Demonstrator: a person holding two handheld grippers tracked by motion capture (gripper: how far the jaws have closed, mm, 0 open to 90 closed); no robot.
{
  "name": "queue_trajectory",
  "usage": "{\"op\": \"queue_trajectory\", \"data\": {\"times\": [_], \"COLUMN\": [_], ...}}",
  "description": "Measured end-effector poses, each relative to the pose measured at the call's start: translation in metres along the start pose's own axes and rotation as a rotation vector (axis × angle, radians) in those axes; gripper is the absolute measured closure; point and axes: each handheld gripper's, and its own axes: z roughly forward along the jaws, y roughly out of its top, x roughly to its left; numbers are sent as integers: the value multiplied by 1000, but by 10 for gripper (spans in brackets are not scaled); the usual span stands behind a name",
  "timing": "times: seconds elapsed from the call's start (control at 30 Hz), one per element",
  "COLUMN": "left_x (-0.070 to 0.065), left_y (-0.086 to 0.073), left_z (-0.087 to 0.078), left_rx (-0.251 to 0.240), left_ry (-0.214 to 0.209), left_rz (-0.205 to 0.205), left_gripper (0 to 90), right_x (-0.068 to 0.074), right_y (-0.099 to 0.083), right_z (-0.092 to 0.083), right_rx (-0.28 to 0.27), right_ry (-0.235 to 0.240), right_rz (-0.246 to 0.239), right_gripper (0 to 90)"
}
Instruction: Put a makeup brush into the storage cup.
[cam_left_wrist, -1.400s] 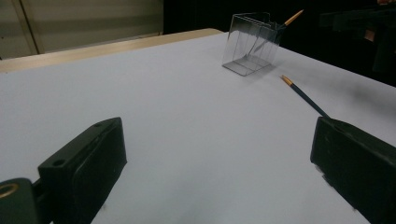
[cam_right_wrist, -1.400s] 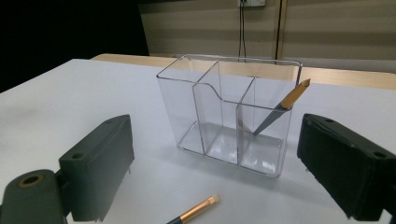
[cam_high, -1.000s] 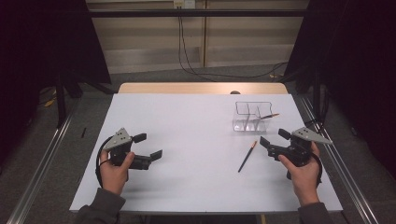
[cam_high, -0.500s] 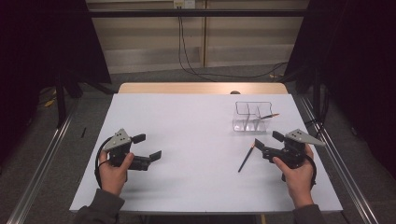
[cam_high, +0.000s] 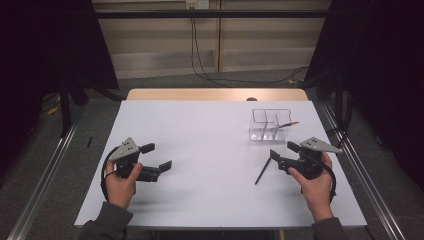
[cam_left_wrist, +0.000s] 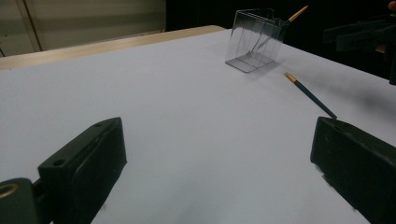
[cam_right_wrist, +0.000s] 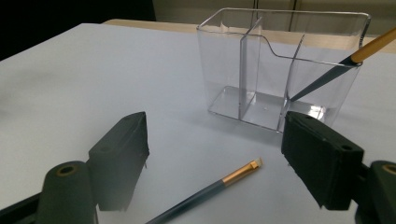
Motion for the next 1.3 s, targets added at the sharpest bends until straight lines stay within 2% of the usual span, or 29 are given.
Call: {"op": "queue_trajectory", "data": {"times": [0.17,0.23,0.27,0.3,0.33,0.37,0.43,0.47,0.53,0.7,0.77,0.8,0.87,1.03,1.07,1.17,1.2,1.27,1.3], "left_x": [-1,-2,-1,-2,-2,-1,-3,-3,-1,0,-1,-2,-2,-1,-2,-2,-2,-3,-2], "left_y": [0,0,0,0,0,0,0,0,0,-1,-1,-1,-1,0,1,1,1,2,2], "left_z": [0,-1,-1,-2,-2,-1,0,0,0,0,1,0,0,1,1,3,3,4,5], "left_rx": [6,10,-2,7,2,0,11,15,4,3,6,15,15,0,6,9,7,10,7], "left_ry": [-11,11,-12,16,16,-12,7,12,-17,-15,-19,1,2,-20,4,-5,-20,-3,-14], "left_rz": [7,8,2,1,-2,5,0,10,6,1,0,6,4,9,5,8,10,9,10], "left_gripper": [32,32,32,32,32,32,32,32,31,32,32,32,32,32,32,32,32,32,32], "right_x": [2,3,4,5,5,6,7,6,6,5,4,3,2,0,0,-1,-2,-4,-4], "right_y": [3,4,5,5,5,5,6,7,8,11,13,13,14,17,17,19,20,22,22], "right_z": [0,1,2,3,3,4,5,5,4,4,5,5,4,5,6,8,9,10,11], "right_rx": [12,27,31,35,40,46,53,57,68,94,104,110,114,145,158,183,189,205,208], "right_ry": [-2,-7,-8,-6,-9,-15,-20,-25,-29,-45,-46,-45,-50,-49,-52,-45,-50,-56,-70], "right_rz": [0,-6,-5,-7,-10,-10,-3,2,20,31,39,40,42,65,65,79,84,81,89], "right_gripper": [267,276,276,277,280,280,296,299,326,352,351,350,345,319,312,302,297,291,293]}}
